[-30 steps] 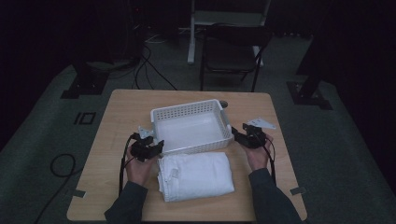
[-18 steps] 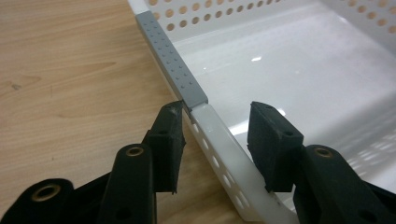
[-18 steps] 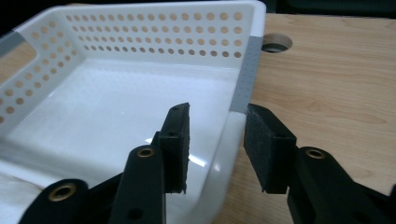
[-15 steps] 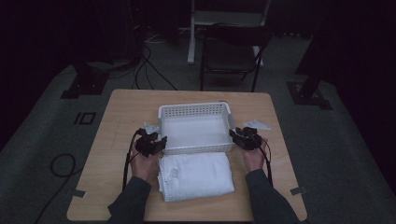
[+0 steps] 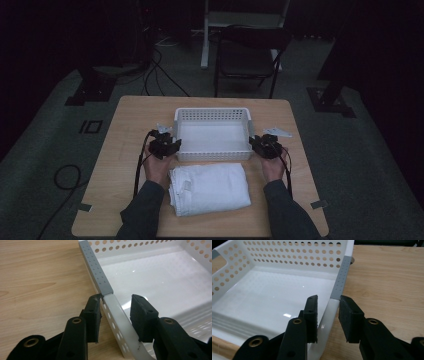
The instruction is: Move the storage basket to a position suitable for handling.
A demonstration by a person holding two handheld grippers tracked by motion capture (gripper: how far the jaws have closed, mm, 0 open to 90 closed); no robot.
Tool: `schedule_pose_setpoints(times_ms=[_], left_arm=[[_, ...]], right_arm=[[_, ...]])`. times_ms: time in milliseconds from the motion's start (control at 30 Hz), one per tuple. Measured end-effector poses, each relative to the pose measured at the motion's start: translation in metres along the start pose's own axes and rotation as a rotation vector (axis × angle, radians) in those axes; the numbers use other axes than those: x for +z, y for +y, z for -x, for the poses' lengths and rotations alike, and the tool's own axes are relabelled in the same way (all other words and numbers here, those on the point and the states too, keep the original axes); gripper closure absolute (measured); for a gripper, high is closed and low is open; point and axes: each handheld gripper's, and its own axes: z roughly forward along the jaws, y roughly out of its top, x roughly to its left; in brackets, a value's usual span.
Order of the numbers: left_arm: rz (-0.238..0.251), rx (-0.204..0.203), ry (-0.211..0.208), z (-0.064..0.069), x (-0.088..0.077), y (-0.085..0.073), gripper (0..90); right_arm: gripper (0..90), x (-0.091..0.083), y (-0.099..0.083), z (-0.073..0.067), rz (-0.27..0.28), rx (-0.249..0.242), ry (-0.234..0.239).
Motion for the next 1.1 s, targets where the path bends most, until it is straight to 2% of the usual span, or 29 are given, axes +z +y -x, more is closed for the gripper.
schedule_pose_setpoints(times_ms=[367, 467, 600, 700, 800, 833, 900, 1100], left_arm=[[0.004, -0.023, 0.0, -0.002, 0.006, 0.006, 60.6], [0.002, -0.025, 0.015, -0.003, 0.006, 0.007, 61.1], [0.017, -0.026, 0.011, -0.006, 0.004, 0.008, 59.0], [0.044, -0.037, 0.011, -0.01, -0.001, 0.007, 51.8], [0.071, -0.039, 0.018, -0.015, -0.01, 0.005, 46.7], [0.08, -0.039, 0.019, -0.016, -0.014, 0.004, 45.5], [0.093, -0.044, 0.018, -0.02, -0.022, 0.001, 45.0], [0.127, -0.057, 0.005, -0.027, -0.042, -0.007, 43.0]], right_arm=[[69.3, 0.004, 0.002, 0.006, 0.004, 0.013, -0.002], [69.2, 0.007, 0.003, 0.005, 0.005, 0.015, 0.008], [67.9, 0.008, 0.003, 0.005, 0.007, 0.022, 0.021], [59.4, 0.008, 0.003, 0.005, 0.006, 0.02, 0.033], [51.2, 0.004, 0.005, 0.005, 0.017, 0.013, 0.006], [45.4, -0.002, 0.008, 0.006, 0.034, 0.014, -0.005], [42.1, -0.008, 0.01, 0.006, 0.048, 0.013, -0.016], [40.7, -0.019, 0.011, 0.001, 0.058, -0.004, -0.005]])
